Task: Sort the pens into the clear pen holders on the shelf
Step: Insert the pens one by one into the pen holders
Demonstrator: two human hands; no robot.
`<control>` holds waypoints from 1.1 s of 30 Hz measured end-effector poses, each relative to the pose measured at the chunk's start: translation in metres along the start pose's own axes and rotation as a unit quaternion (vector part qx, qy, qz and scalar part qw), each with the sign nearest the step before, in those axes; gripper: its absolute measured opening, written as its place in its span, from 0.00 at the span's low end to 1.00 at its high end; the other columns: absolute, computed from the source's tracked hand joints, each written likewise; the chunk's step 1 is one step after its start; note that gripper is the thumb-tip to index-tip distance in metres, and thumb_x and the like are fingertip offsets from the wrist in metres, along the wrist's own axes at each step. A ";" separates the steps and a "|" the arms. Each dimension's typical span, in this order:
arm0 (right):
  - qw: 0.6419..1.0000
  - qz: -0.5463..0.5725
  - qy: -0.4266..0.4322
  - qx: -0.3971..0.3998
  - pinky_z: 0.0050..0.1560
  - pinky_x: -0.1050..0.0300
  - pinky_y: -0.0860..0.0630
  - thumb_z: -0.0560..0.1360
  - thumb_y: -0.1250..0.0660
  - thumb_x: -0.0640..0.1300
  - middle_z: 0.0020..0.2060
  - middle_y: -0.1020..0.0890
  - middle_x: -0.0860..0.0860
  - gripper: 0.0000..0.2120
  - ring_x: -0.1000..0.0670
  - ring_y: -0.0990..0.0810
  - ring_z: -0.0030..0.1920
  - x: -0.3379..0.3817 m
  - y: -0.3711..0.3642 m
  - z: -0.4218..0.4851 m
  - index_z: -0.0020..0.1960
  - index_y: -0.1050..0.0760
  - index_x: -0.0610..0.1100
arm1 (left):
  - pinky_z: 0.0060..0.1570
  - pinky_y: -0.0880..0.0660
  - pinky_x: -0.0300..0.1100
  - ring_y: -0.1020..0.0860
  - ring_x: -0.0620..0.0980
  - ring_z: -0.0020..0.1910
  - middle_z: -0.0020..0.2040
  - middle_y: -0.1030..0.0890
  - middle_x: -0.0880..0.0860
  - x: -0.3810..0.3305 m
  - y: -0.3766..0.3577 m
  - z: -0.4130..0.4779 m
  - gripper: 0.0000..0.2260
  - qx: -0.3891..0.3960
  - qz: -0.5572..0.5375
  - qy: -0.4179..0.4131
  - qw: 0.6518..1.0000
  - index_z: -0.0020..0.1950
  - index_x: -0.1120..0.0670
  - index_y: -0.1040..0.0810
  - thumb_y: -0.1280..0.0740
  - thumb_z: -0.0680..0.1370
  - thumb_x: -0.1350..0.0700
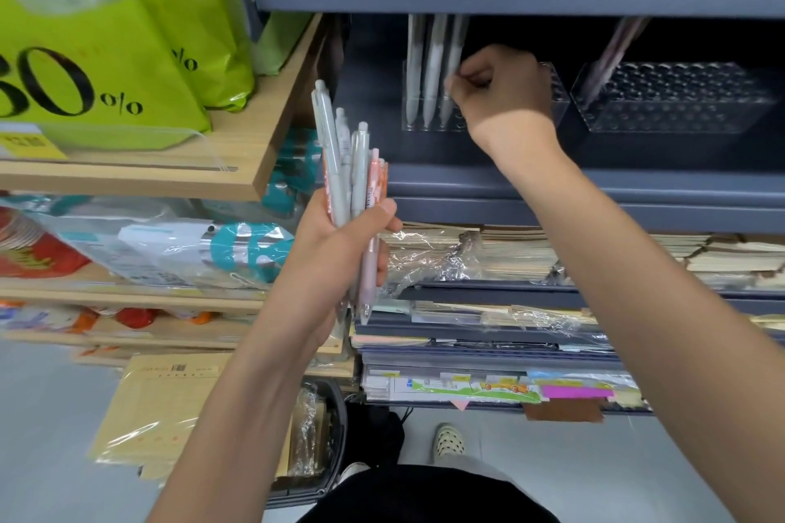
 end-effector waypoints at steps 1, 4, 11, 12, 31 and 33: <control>1.000 0.000 -0.003 0.000 0.53 0.59 0.25 0.75 0.31 0.50 0.48 0.16 0.52 0.07 0.49 0.19 0.52 0.000 0.000 0.000 0.49 0.19 0.48 | 0.29 0.26 0.42 0.25 0.48 0.30 0.41 0.17 0.53 0.000 0.000 -0.001 0.12 0.009 -0.005 0.001 1.000 0.59 0.53 0.26 0.29 0.78 0.55; 1.000 0.001 -0.009 -0.001 0.51 0.60 0.26 0.75 0.30 0.51 0.47 0.16 0.52 0.09 0.49 0.19 0.51 -0.001 0.001 0.000 0.49 0.20 0.47 | 0.28 0.27 0.41 0.25 0.48 0.29 0.40 0.17 0.53 0.000 -0.003 -0.003 0.14 0.029 -0.013 0.006 0.999 0.58 0.53 0.26 0.28 0.75 0.54; 1.000 0.015 -0.010 0.014 0.54 0.56 0.23 0.74 0.29 0.51 0.46 0.16 0.52 0.09 0.49 0.18 0.51 -0.002 0.003 0.001 0.49 0.19 0.47 | 0.27 0.27 0.41 0.25 0.48 0.29 0.40 0.17 0.53 0.002 -0.008 -0.001 0.15 0.026 -0.028 0.011 0.999 0.58 0.53 0.25 0.27 0.74 0.52; 1.000 0.018 -0.008 0.018 0.55 0.55 0.23 0.74 0.29 0.51 0.46 0.15 0.51 0.09 0.48 0.18 0.51 -0.002 0.003 0.002 0.49 0.19 0.46 | 0.27 0.27 0.41 0.25 0.48 0.29 0.41 0.17 0.53 0.002 -0.009 -0.001 0.15 0.026 -0.029 0.010 0.999 0.58 0.54 0.25 0.28 0.74 0.53; 0.878 0.355 -0.032 0.319 0.27 0.61 0.27 0.72 0.25 0.43 0.35 0.17 0.51 0.05 0.53 0.23 0.30 -0.022 0.014 -0.049 0.47 0.19 0.44 | 0.28 0.27 0.43 0.26 0.51 0.30 0.43 0.20 0.55 -0.005 -0.053 0.018 0.11 0.058 -0.032 -0.041 0.997 0.56 0.59 0.26 0.31 0.78 0.55; 0.866 0.381 -0.035 0.323 0.29 0.60 0.25 0.73 0.27 0.38 0.37 0.16 0.50 0.06 0.52 0.21 0.32 -0.025 0.017 -0.046 0.49 0.20 0.43 | 0.28 0.26 0.42 0.25 0.51 0.30 0.40 0.20 0.54 -0.004 -0.060 0.020 0.10 0.048 -0.034 -0.039 0.997 0.55 0.57 0.25 0.31 0.77 0.54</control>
Point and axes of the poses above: each hand's wrist, its own z-axis towards the middle knuckle, its own y-axis out of the back of the hand, x = y × z, the point moved 5 cm from there along z, towards the middle knuckle
